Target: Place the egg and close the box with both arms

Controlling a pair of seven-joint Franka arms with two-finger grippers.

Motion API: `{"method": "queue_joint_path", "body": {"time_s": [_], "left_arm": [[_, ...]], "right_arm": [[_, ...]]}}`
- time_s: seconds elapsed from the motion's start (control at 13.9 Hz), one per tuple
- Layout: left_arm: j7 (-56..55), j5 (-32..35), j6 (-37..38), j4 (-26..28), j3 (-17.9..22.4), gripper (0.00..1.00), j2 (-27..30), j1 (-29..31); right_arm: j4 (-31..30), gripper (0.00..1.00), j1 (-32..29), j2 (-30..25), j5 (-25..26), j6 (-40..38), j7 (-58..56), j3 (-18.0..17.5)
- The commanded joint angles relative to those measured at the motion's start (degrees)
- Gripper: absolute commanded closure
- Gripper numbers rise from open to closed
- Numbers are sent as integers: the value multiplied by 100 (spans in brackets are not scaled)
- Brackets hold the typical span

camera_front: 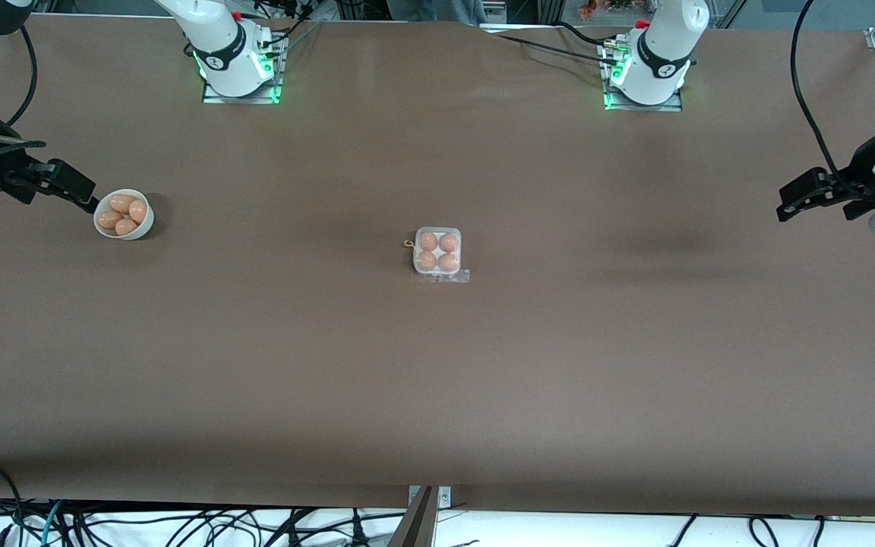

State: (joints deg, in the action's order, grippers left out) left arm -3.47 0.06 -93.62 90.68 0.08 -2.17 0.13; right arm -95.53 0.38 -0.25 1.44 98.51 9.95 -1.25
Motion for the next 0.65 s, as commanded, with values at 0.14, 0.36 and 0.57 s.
{"method": "queue_joint_path", "body": {"time_s": [0.14,0.36,0.57], "left_arm": [[110,-68,-52,178,-17,0,235,57],[101,-68,27,117,-17,0,182,57],[110,-68,63,81,-8,0,173,92]], "right_arm": [[26,0,-47,-37,-38,-95,16,-51],[26,0,-47,-37,-38,-121,16,-51],[26,0,-47,-37,-38,-122,25,-51]]}}
